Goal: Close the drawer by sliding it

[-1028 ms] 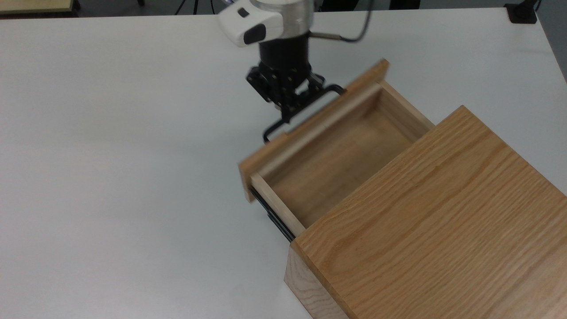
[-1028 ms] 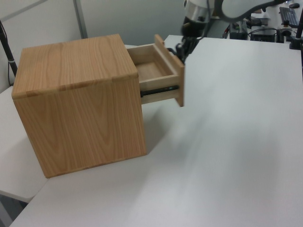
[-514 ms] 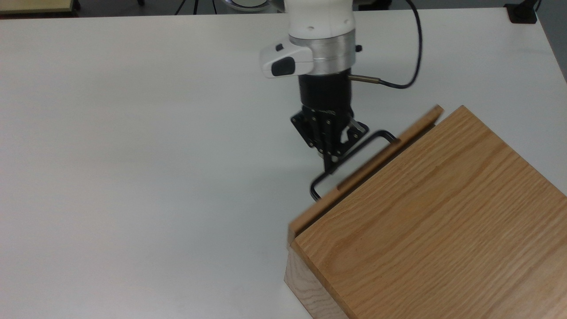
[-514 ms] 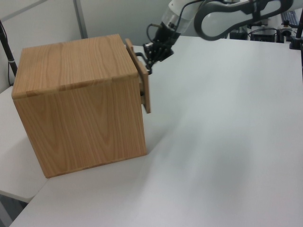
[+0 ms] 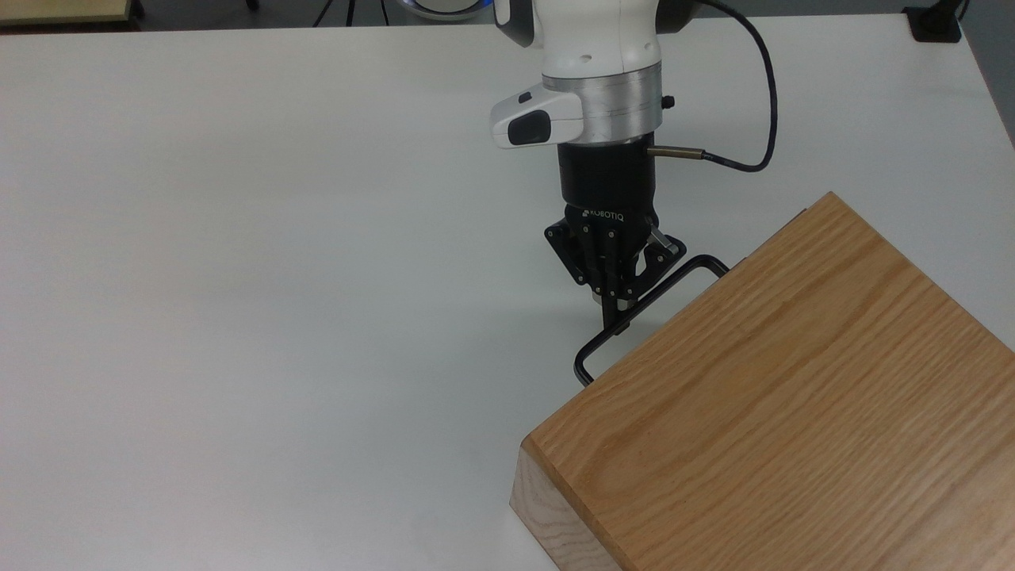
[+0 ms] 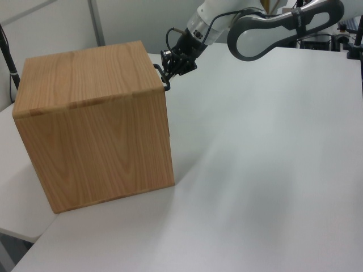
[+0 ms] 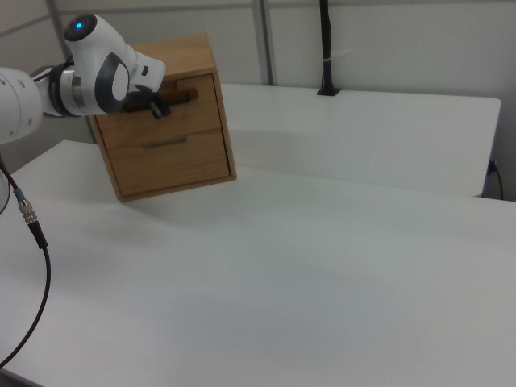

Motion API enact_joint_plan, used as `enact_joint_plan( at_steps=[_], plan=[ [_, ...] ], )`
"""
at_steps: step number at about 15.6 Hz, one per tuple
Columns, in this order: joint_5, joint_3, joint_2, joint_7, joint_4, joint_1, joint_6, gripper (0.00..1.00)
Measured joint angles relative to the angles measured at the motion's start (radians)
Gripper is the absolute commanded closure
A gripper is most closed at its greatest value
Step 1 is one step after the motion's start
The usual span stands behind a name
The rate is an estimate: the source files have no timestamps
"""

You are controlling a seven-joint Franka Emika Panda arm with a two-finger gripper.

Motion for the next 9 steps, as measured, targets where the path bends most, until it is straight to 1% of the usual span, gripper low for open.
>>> enact_joint_plan(
  at_steps=[2, 4, 7, 9],
  plan=[
    [-0.01, 0.0, -0.006, -0.03, -0.006, -0.006, -0.011, 0.0],
    [-0.01, 0.0, -0.037, -0.128, -0.007, -0.021, -0.105, 0.0],
    [-0.006, 0.006, -0.147, -0.236, -0.006, -0.063, -0.418, 0.0],
    [-0.006, 0.009, -0.23, -0.265, -0.007, -0.078, -0.596, 0.0]
  ],
)
